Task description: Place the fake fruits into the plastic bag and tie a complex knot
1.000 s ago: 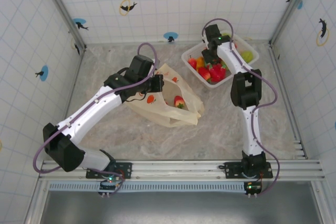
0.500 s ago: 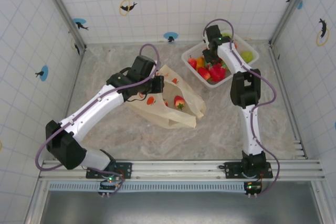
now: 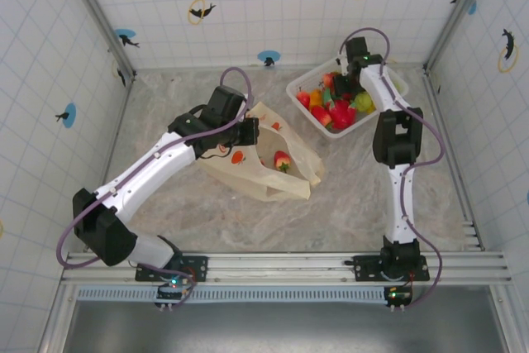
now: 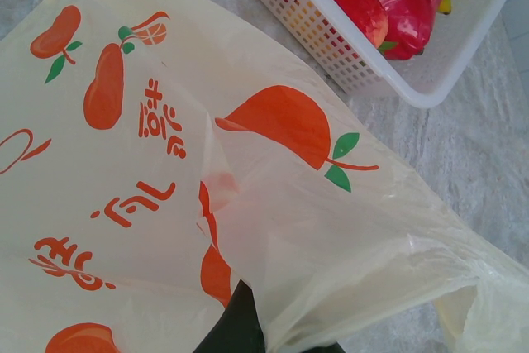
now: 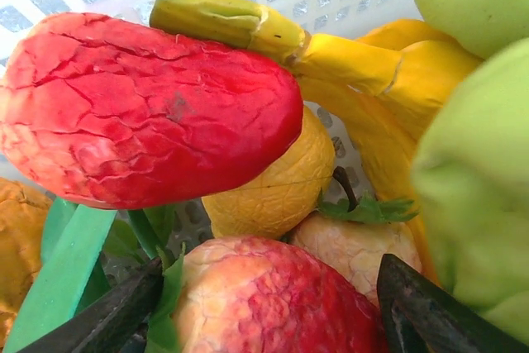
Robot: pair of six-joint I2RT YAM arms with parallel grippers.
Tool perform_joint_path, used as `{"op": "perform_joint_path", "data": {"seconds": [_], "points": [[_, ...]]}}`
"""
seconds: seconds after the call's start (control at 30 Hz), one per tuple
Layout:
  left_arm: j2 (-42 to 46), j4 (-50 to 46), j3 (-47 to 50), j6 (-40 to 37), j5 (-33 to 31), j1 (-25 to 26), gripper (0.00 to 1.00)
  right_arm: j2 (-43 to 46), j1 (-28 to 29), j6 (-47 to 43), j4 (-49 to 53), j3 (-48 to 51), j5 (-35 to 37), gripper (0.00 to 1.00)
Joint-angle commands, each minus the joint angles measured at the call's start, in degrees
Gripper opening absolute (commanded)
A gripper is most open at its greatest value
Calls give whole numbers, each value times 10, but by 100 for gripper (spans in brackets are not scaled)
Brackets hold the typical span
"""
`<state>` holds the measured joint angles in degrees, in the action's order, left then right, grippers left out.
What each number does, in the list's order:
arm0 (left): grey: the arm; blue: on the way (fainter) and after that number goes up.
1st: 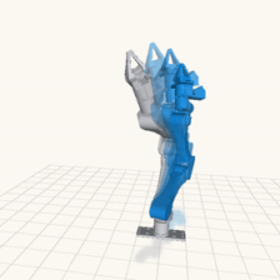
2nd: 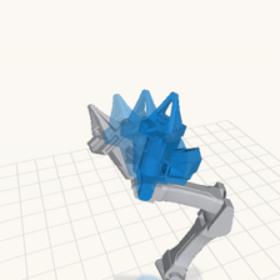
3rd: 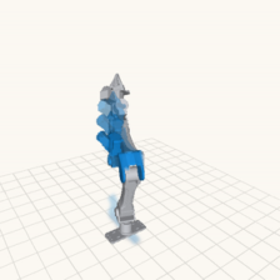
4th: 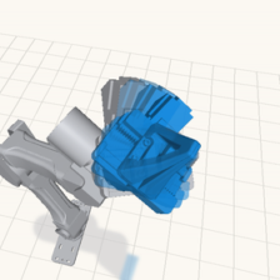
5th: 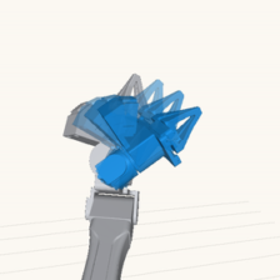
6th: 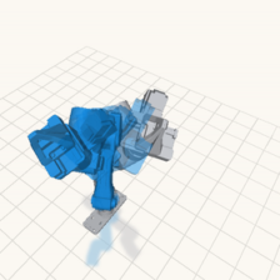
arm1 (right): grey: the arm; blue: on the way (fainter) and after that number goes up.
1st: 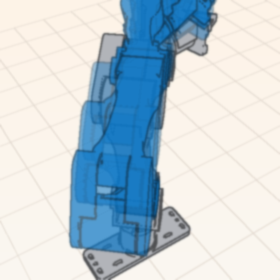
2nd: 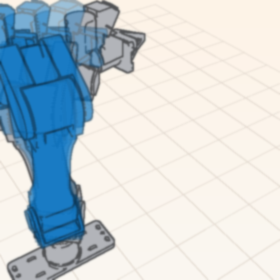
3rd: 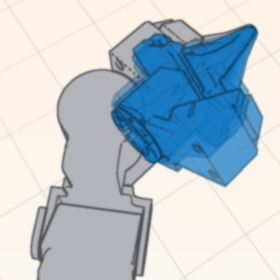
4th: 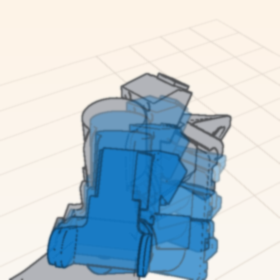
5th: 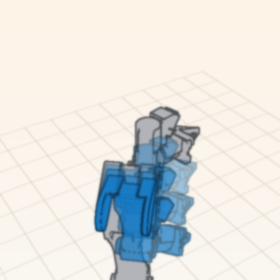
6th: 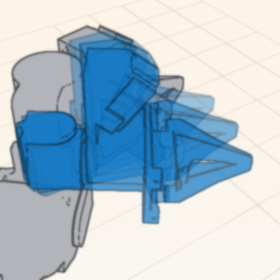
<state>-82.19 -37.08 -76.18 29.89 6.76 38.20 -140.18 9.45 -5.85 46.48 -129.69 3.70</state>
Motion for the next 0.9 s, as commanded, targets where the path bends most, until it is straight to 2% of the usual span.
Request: {"op": "perform_joint_path", "data": {"seconds": [0.0,0.13,0.23,0.6,0.87], "points": [[-4,-12,-17,-12,-9,-3,0,-15,9,-7,39,-14,8,62],[-2,-13,-19,-12,-13,-2,0,3,15,-11,33,-15,22,50],[-1,-13,-20,-12,-15,-2,0,27,16,-6,23,-15,18,44],[6,5,-11,-11,-6,-3,0,114,13,25,-11,6,-24,43],[4,9,-9,-10,-4,-3,0,263,2,83,-109,156,-83,43]]}}
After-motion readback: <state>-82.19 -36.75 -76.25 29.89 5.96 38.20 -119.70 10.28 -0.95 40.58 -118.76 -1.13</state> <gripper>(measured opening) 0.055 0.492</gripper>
